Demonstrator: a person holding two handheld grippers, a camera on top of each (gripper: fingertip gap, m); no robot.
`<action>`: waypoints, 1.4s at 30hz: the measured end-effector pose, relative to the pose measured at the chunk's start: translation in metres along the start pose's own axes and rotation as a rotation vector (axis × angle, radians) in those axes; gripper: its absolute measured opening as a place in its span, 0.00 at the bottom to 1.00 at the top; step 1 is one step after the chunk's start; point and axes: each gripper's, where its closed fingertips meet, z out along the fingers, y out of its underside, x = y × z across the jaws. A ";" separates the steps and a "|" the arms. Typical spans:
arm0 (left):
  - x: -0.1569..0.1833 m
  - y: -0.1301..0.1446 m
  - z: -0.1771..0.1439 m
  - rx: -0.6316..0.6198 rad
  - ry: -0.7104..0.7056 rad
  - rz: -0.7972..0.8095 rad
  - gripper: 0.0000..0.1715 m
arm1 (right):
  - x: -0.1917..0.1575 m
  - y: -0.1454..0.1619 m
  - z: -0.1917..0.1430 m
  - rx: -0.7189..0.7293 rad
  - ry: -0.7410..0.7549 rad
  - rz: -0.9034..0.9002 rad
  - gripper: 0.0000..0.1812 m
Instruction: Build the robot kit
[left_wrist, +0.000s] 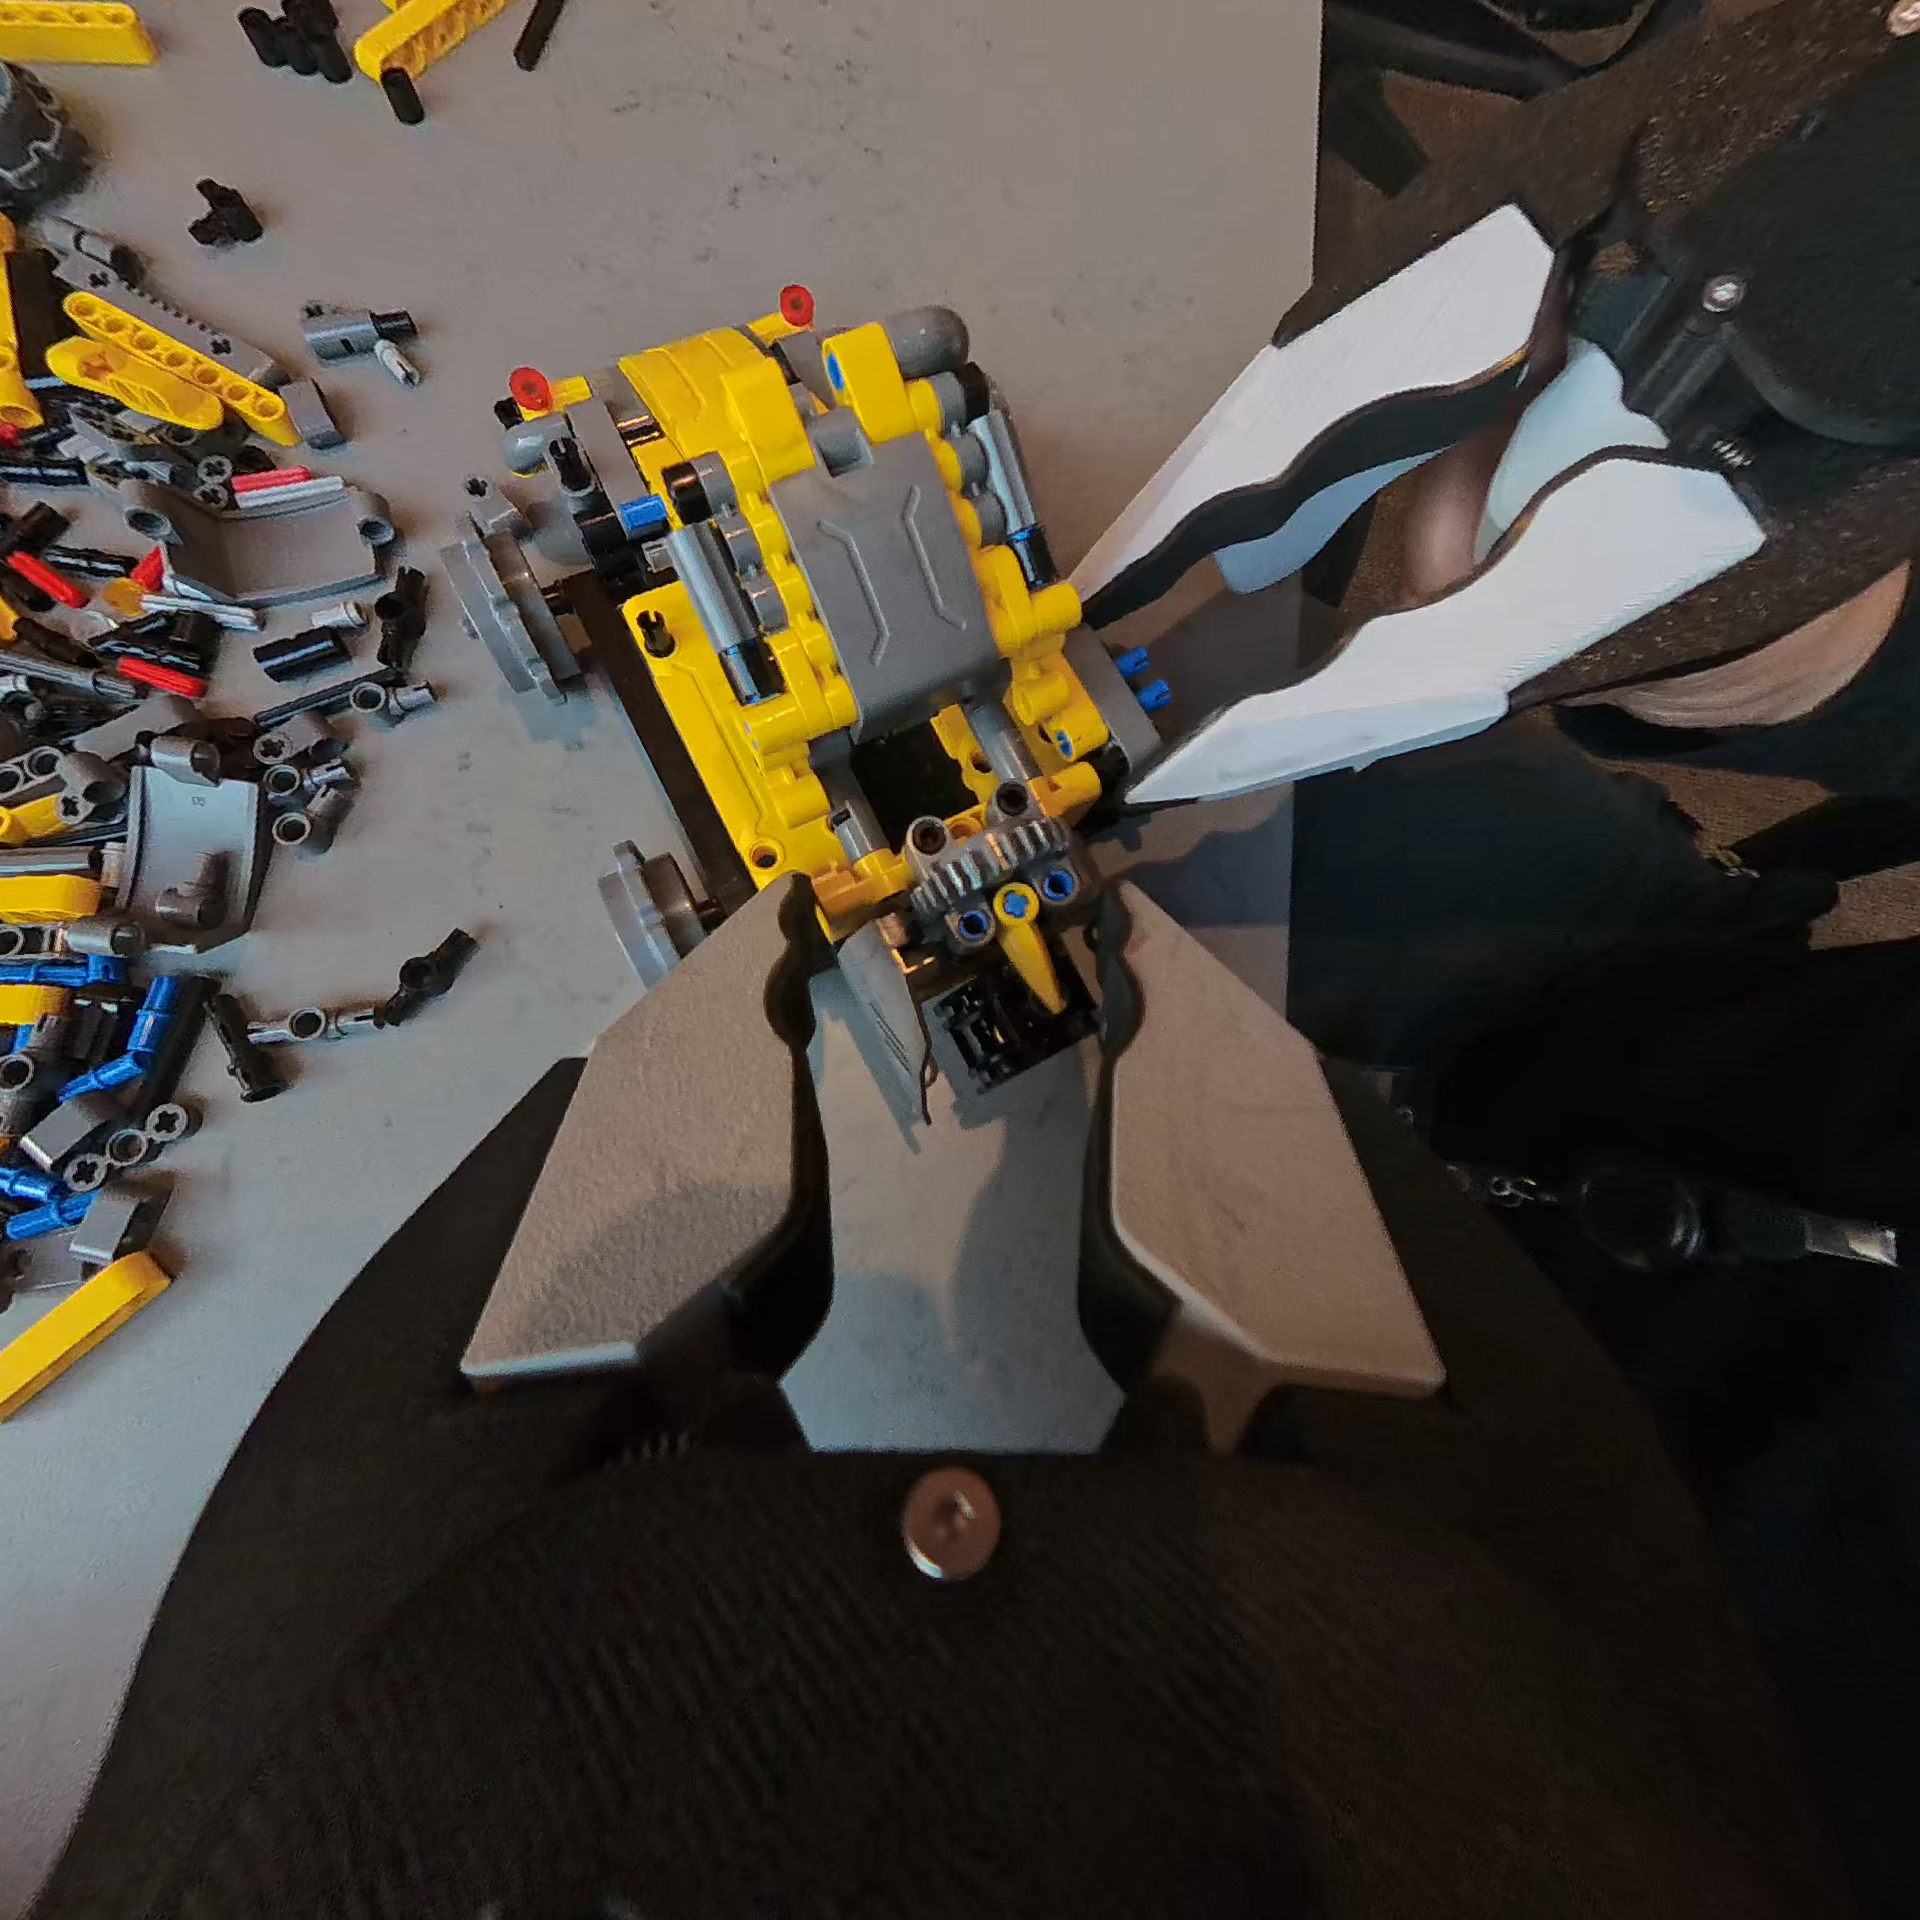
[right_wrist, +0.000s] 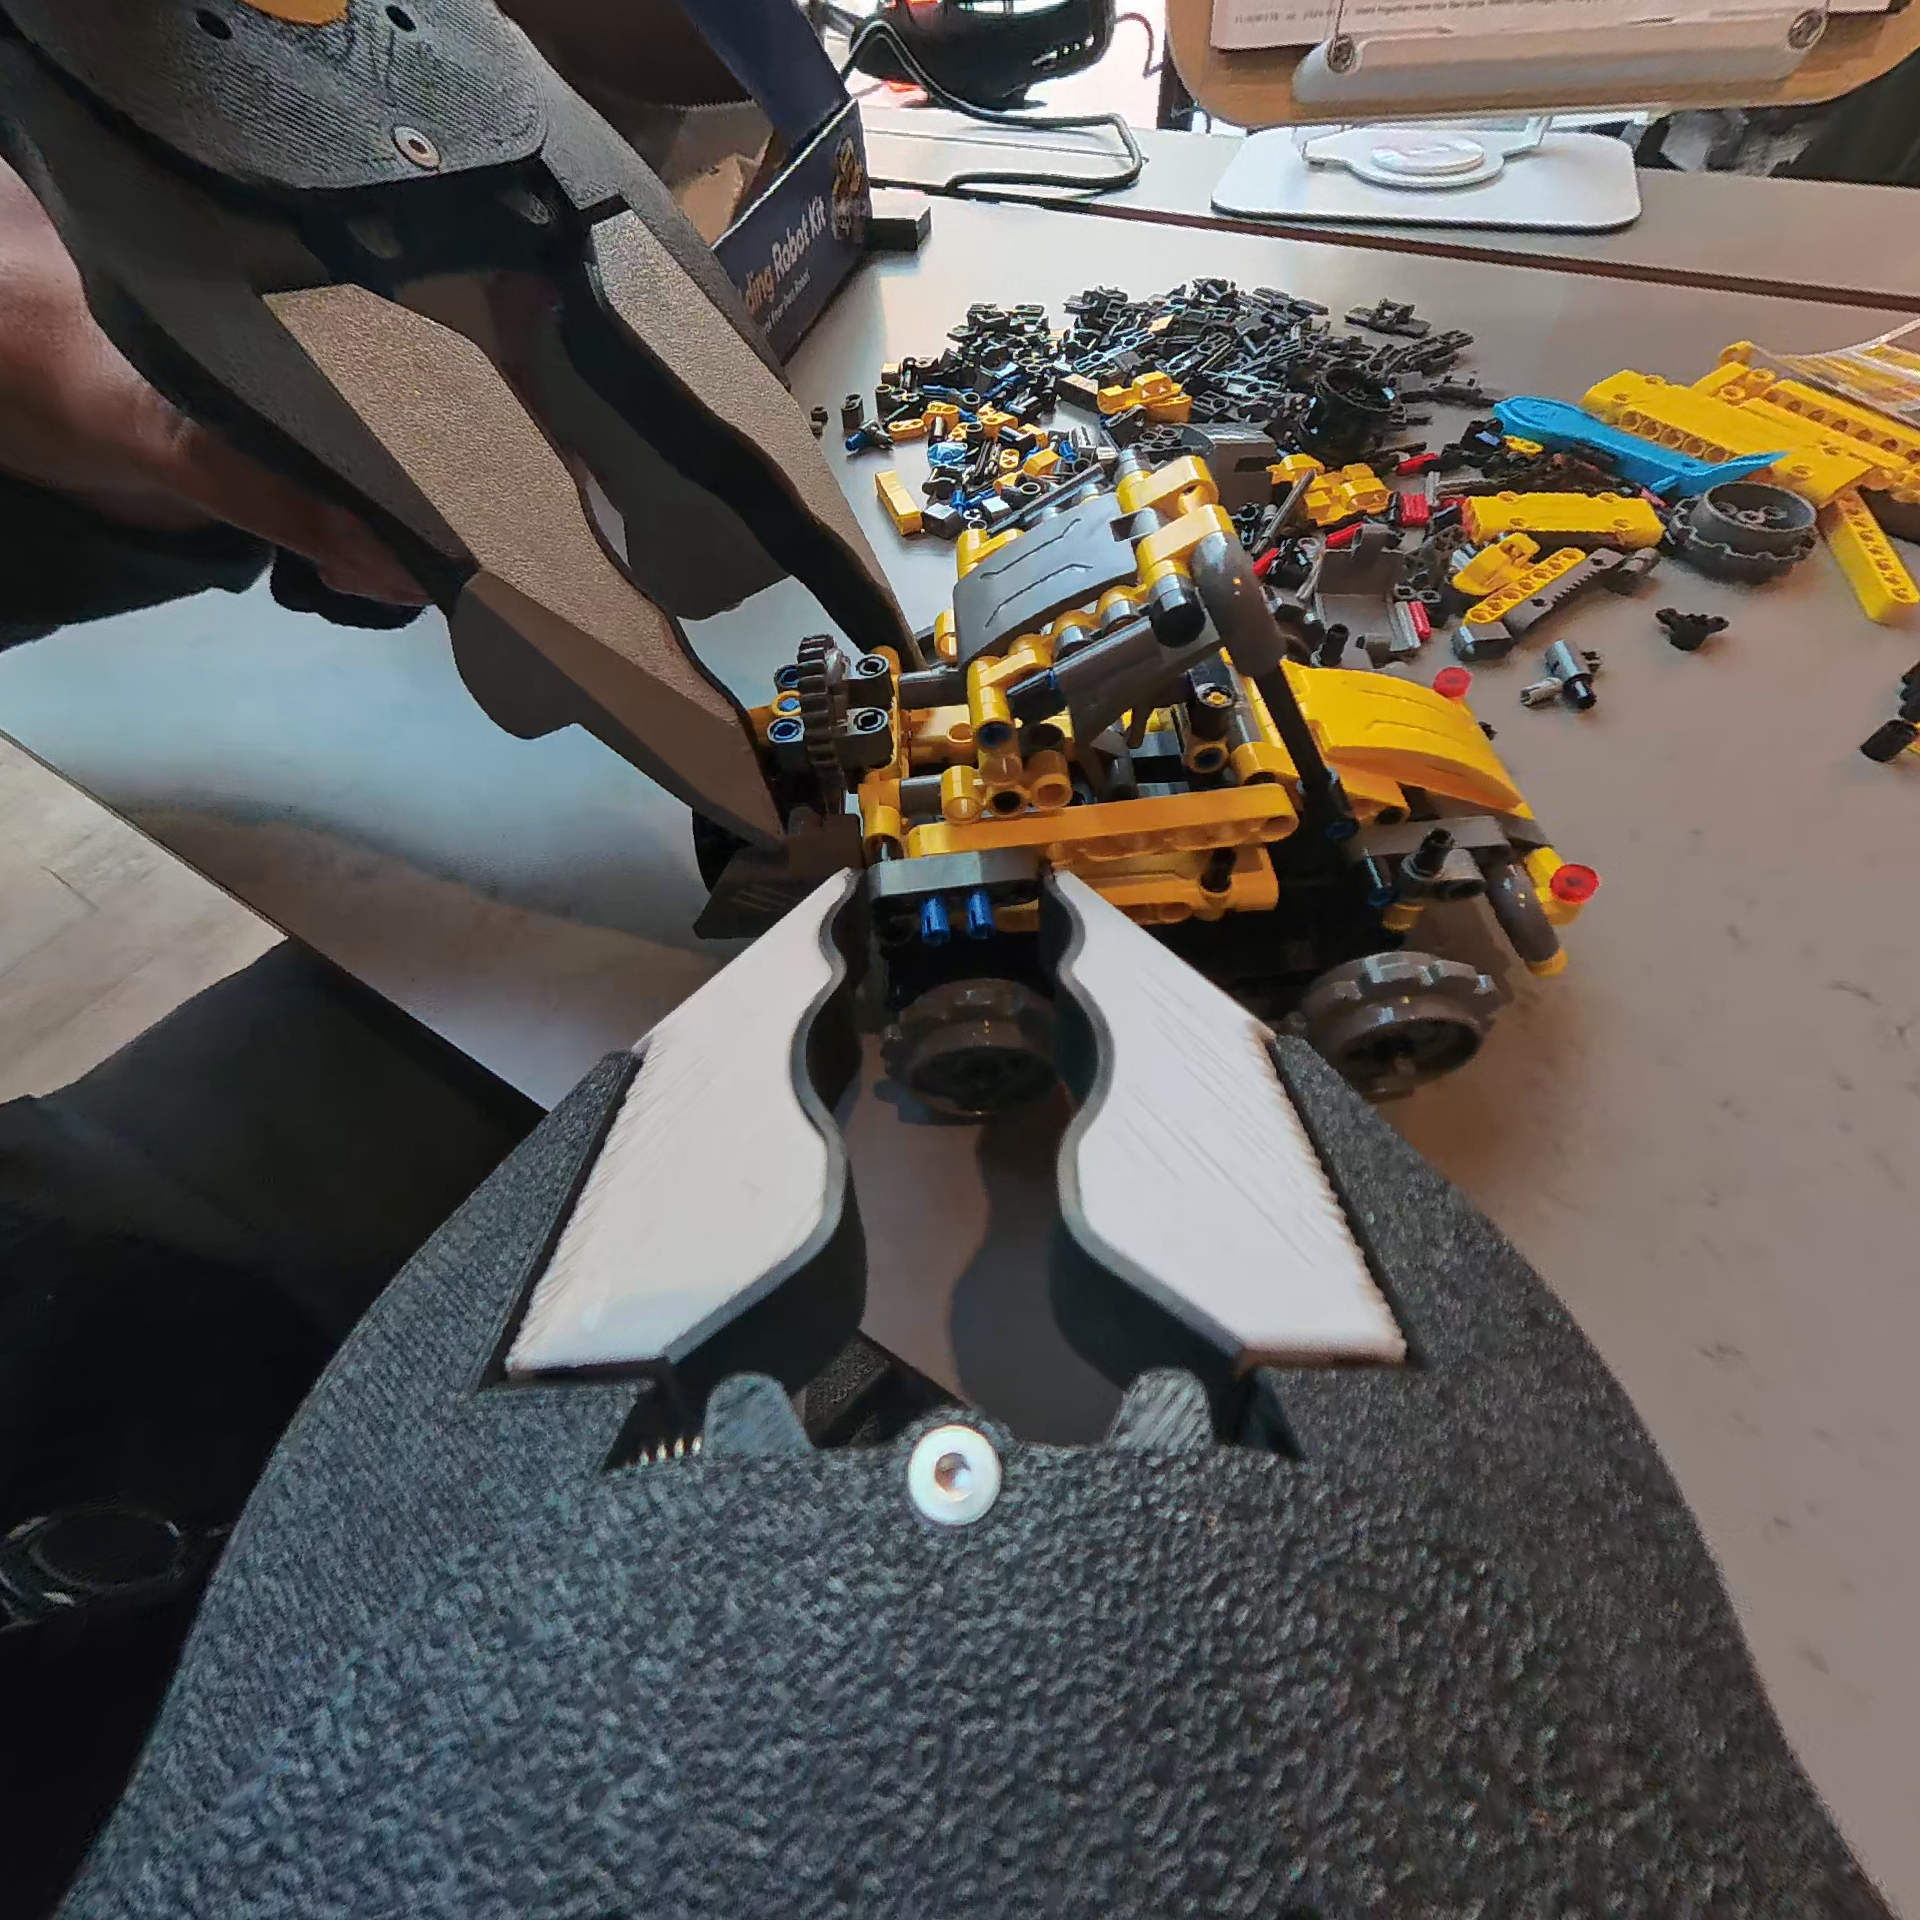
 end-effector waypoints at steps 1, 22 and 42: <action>0.000 0.000 0.000 -0.006 0.009 -0.006 0.29 | 0.000 0.000 0.000 0.000 -0.008 0.008 0.17; -0.001 -0.004 0.009 -0.143 -0.115 -0.048 0.30 | 0.004 0.000 -0.001 0.009 -0.076 0.143 0.17; -0.001 -0.002 0.009 -0.245 -0.194 -0.163 0.31 | 0.007 -0.002 0.002 0.020 -0.028 0.171 0.17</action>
